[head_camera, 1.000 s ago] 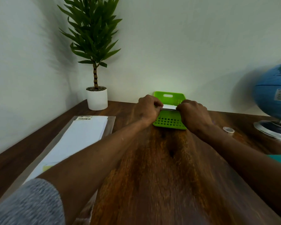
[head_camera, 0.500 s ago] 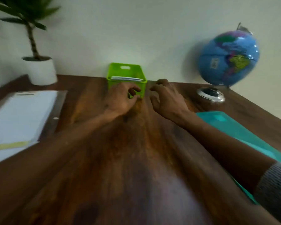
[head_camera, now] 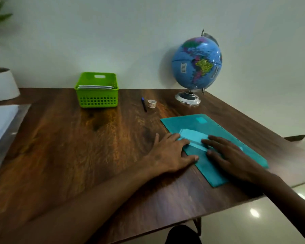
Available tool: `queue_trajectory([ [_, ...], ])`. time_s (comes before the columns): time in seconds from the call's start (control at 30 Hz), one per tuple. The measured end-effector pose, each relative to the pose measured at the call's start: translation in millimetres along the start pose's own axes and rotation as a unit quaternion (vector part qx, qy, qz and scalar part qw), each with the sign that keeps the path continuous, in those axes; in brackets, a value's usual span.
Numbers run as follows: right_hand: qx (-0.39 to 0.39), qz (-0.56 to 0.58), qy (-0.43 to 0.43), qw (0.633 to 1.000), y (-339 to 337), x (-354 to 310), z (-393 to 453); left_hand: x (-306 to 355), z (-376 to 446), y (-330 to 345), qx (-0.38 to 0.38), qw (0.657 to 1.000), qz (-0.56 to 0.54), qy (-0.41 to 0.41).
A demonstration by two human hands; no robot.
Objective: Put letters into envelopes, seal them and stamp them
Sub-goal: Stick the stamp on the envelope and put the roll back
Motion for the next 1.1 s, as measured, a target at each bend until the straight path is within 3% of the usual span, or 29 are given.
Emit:
queue_trajectory([
  [0.17, -0.005, 0.025, 0.012, 1.0, -4, 11, -4, 9, 5, 1, -0.008, 1.0, 0.001, 0.003],
  [0.23, 0.035, 0.057, 0.011, 0.998, -15, 3, 8, -1, 5, -6, 0.02, 0.999, -0.029, -0.01],
  [0.37, 0.113, 0.079, -0.048, 0.989, -28, -51, 51, -60, 12, -45, 0.149, 0.986, -0.017, -0.076],
  [0.5, 0.105, 0.08, -0.086, 0.988, -18, -112, 126, -134, 29, -56, 0.137, 0.977, 0.004, -0.166],
  [0.63, 0.124, 0.136, -0.04, 0.982, -20, -137, 199, -160, 53, -67, 0.196, 0.97, -0.006, -0.144],
  [0.77, 0.114, 0.209, 0.042, 0.97, -11, -122, 251, -184, 79, -84, 0.253, 0.944, 0.072, -0.197],
  [0.97, 0.113, 0.352, 0.082, 0.925, 10, -96, 284, -218, 123, -98, 0.229, 0.935, -0.008, -0.27],
  [1.1, 0.13, 0.351, 0.069, 0.925, 20, -94, 292, -224, 144, -95, 0.18, 0.94, 0.017, -0.289],
])
Point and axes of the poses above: each hand's wrist, its own z-axis towards the middle knuckle, its own y-axis out of the palm, x = y × z, the point moved 9 cm from there along z, towards the middle knuckle, and after that the axes turned 3 degrees about -z, right-handed, at the moved point
